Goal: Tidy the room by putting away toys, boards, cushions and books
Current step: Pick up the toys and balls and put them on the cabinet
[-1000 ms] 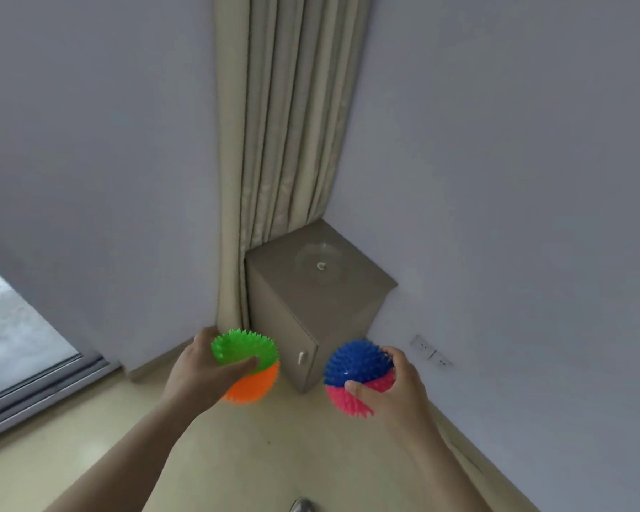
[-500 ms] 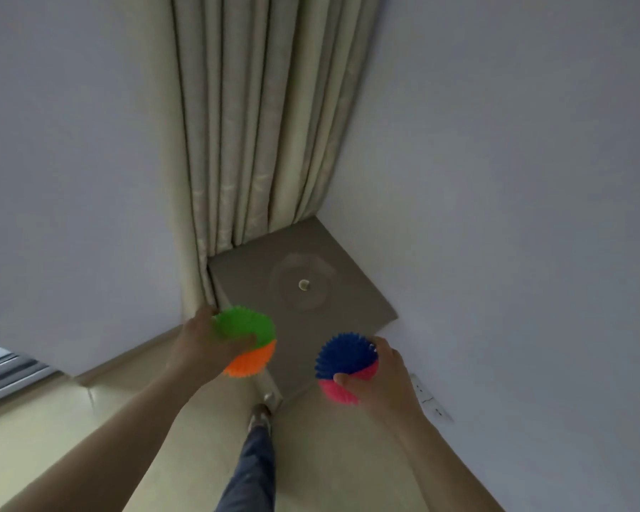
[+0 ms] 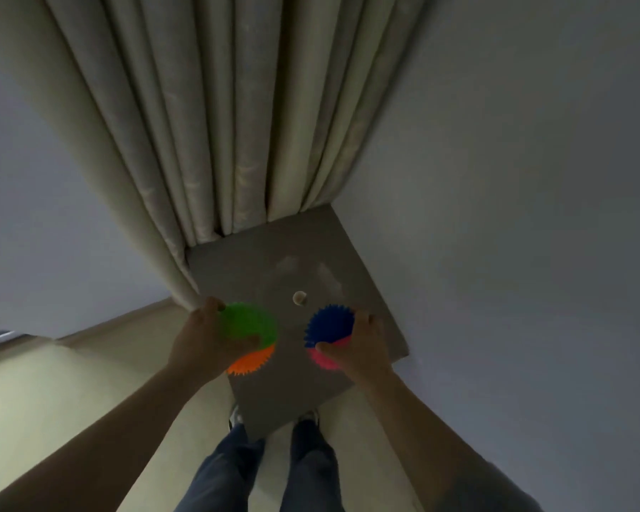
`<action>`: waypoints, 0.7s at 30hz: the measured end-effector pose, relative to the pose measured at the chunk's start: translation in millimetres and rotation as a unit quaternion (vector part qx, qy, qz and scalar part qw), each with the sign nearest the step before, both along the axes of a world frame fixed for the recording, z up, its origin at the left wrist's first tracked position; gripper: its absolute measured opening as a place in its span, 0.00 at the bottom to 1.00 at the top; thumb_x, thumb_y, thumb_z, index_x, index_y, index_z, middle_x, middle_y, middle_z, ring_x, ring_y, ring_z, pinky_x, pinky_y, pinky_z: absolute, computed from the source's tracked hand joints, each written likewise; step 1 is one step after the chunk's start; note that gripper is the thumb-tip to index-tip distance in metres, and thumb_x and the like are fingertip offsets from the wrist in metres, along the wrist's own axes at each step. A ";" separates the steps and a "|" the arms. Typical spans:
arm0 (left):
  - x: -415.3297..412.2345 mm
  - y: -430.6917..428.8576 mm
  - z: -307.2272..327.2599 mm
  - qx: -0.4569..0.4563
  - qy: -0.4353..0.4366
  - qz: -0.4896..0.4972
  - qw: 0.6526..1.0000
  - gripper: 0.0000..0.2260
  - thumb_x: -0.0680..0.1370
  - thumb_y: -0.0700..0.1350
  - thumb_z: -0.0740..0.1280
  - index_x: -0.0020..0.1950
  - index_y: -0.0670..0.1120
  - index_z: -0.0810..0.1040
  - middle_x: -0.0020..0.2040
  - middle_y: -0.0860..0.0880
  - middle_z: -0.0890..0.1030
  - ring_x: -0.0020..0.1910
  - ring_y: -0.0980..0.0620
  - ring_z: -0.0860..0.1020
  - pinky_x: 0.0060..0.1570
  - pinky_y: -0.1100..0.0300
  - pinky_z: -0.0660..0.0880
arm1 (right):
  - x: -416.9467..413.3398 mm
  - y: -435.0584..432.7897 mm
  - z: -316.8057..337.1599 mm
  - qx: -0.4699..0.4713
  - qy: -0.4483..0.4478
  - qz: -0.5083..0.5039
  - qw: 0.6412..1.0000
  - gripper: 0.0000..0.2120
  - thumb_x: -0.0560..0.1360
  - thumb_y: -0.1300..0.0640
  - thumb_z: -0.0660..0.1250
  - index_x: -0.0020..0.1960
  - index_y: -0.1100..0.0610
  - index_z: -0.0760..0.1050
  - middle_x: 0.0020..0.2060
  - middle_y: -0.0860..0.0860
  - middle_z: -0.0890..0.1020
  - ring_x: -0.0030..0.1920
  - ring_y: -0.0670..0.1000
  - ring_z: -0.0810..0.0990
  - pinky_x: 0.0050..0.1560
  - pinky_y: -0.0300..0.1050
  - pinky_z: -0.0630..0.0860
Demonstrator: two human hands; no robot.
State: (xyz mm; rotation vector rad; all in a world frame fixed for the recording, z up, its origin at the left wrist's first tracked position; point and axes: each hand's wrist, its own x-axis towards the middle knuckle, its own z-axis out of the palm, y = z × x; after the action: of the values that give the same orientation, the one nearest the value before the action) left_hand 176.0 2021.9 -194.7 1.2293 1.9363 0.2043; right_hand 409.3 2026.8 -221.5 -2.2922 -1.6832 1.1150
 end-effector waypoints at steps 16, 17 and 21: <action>30.3 38.9 -61.3 0.000 0.036 0.108 0.994 0.34 0.63 0.55 0.78 0.63 0.47 0.67 0.57 0.42 0.74 0.53 0.39 0.76 0.50 0.50 0.74 | -0.3 99.0 -121.2 -0.004 -0.036 0.147 0.988 0.39 0.63 0.52 0.77 0.68 0.57 0.63 0.65 0.59 0.67 0.58 0.60 0.75 0.51 0.47 0.76; 32.1 41.4 -64.1 0.001 0.038 0.108 0.993 0.34 0.63 0.56 0.78 0.63 0.47 0.67 0.57 0.42 0.74 0.53 0.39 0.76 0.50 0.50 0.75 | 1.9 98.9 -125.1 -0.013 -0.028 0.147 0.989 0.40 0.63 0.52 0.77 0.69 0.57 0.63 0.65 0.59 0.67 0.59 0.60 0.75 0.52 0.47 0.75; 41.4 55.5 -74.0 -0.001 0.045 0.109 0.993 0.34 0.64 0.57 0.77 0.63 0.47 0.67 0.56 0.44 0.74 0.53 0.40 0.76 0.48 0.53 0.73 | 10.0 101.9 -134.5 -0.026 -0.001 0.141 0.990 0.41 0.62 0.51 0.77 0.70 0.56 0.62 0.66 0.58 0.67 0.61 0.61 0.74 0.57 0.52 0.76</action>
State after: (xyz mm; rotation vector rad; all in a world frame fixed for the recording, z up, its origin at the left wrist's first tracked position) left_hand 217.4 2077.3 -268.7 1.0413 2.1493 0.2631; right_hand 419.2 2128.8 -356.0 -2.1306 -2.0518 1.2162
